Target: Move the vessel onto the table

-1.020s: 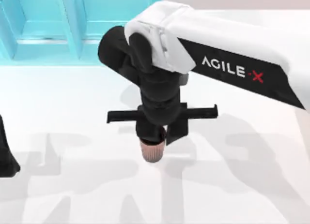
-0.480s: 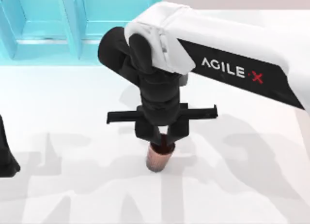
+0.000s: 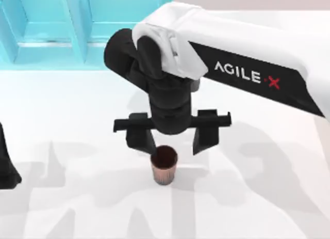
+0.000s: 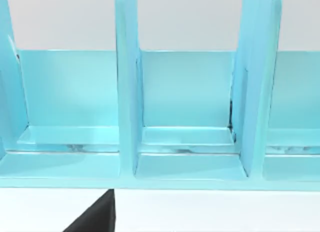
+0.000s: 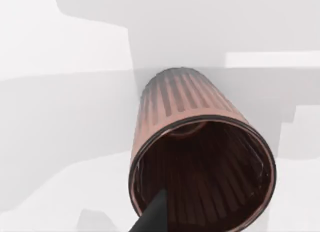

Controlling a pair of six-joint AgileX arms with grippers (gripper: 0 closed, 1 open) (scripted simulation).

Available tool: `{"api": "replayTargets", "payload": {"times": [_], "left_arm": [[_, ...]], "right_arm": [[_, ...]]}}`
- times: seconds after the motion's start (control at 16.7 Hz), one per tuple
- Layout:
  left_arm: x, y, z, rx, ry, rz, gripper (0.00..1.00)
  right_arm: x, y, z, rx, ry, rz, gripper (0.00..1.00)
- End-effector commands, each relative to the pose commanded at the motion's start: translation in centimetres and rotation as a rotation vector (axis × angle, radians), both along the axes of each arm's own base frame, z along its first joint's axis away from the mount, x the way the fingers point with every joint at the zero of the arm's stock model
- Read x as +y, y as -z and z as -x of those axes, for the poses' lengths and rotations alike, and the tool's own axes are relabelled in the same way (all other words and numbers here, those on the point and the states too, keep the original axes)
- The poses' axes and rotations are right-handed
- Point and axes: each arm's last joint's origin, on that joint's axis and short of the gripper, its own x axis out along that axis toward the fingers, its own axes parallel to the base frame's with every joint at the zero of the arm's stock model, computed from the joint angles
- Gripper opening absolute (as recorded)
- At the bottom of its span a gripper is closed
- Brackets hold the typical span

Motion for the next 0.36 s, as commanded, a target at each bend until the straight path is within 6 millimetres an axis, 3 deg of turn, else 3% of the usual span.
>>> {"api": "replayTargets", "payload": {"times": [0.36], "left_arm": [[0.0, 0.0, 0.0, 0.0, 0.0, 0.0, 1.0]], "right_arm": [[0.0, 0.0, 0.0, 0.0, 0.0, 0.0, 1.0]]}}
